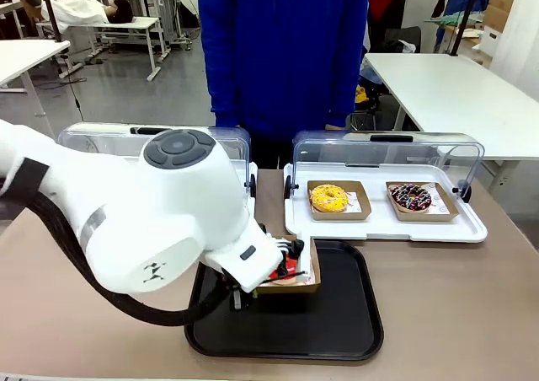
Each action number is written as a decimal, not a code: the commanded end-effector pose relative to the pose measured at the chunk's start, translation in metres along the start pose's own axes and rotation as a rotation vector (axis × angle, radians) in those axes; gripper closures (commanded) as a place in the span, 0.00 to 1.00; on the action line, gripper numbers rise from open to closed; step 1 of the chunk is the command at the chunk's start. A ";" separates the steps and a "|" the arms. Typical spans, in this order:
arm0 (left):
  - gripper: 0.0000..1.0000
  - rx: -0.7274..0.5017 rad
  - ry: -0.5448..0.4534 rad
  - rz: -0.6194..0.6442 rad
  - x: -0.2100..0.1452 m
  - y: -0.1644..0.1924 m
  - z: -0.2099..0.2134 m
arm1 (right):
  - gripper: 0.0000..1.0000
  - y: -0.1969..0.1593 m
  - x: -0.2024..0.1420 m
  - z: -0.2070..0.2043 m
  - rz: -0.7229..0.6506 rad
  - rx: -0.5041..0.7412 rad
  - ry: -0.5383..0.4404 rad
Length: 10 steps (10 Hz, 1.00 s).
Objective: Move the first donut from the left to the tray.
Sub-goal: Pick up the Paper togo box containing the Donut indicated by the person and place it on the Handle tray.
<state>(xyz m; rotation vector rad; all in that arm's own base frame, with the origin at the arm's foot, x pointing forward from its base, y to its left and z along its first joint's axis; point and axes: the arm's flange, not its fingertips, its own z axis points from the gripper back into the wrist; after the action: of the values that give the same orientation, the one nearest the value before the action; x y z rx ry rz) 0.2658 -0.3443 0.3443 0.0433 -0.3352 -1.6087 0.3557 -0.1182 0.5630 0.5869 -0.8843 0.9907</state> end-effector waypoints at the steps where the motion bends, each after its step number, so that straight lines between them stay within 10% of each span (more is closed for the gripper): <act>1: 0.98 0.023 -0.004 -0.003 -0.012 -0.029 -0.003 | 0.00 -0.002 0.002 -0.001 0.026 0.002 -0.028; 10: 0.98 -0.052 0.020 0.011 -0.008 -0.037 -0.038 | 0.00 -0.002 0.002 -0.001 0.026 0.002 -0.028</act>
<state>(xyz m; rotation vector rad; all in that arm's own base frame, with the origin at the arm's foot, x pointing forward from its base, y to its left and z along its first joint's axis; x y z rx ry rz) 0.2499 -0.3596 0.3086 0.0254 -0.2737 -1.6150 0.3557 -0.1183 0.5629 0.5868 -0.8843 0.9908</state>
